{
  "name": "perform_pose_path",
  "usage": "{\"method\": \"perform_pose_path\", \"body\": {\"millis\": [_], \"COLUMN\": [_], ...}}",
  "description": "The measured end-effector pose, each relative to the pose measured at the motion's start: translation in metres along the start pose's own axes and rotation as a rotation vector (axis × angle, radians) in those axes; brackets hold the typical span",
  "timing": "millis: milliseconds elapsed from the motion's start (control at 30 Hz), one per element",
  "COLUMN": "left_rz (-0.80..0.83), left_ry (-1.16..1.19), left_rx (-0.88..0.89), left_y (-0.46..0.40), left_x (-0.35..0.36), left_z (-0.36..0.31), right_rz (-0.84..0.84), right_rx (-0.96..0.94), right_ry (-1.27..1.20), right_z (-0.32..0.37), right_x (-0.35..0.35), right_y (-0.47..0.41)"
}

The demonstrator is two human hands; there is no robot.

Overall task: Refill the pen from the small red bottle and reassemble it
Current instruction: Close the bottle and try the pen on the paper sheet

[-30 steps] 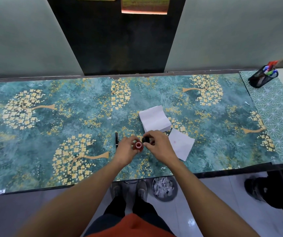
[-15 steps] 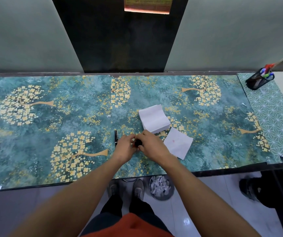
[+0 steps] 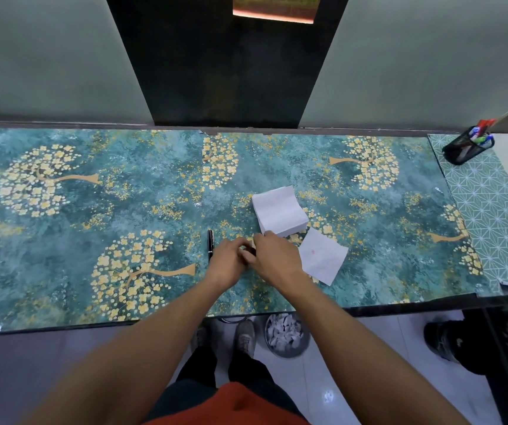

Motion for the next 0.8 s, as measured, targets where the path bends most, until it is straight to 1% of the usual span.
{"method": "perform_pose_path", "body": {"millis": [133,167,333,533,800], "left_rz": [0.001,-0.003,-0.013,-0.015,-0.014], "left_ry": [0.013,0.021,0.053,0.045,0.081], "left_rx": [-0.006,-0.012,-0.01,-0.001,-0.025], "left_y": [0.001,0.001,0.002,0.003,-0.001], "left_x": [-0.001,-0.001,-0.003,-0.004,-0.003], "left_z": [0.001,0.002,0.001,0.0,0.004], "right_rz": [0.019,0.026,0.037,0.005,-0.008], "right_rx": [-0.189,-0.212,-0.144,-0.083,-0.177], "right_ry": [-0.086,-0.093,-0.141,-0.079,-0.082], "right_z": [0.009,0.009,0.006,0.01,0.009], "right_x": [0.004,0.006,0.005,0.001,0.006], "right_y": [0.005,0.005,0.002,-0.003,0.001]}}
Point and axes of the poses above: each hand's wrist, its own y-axis away from the middle knuckle, its own x-axis out of the palm, z = x × y, the point moved 9 cm from there along -y, towards the middle knuckle, and after that the axes turned 11 degrees about y, right-handed, at the moved point
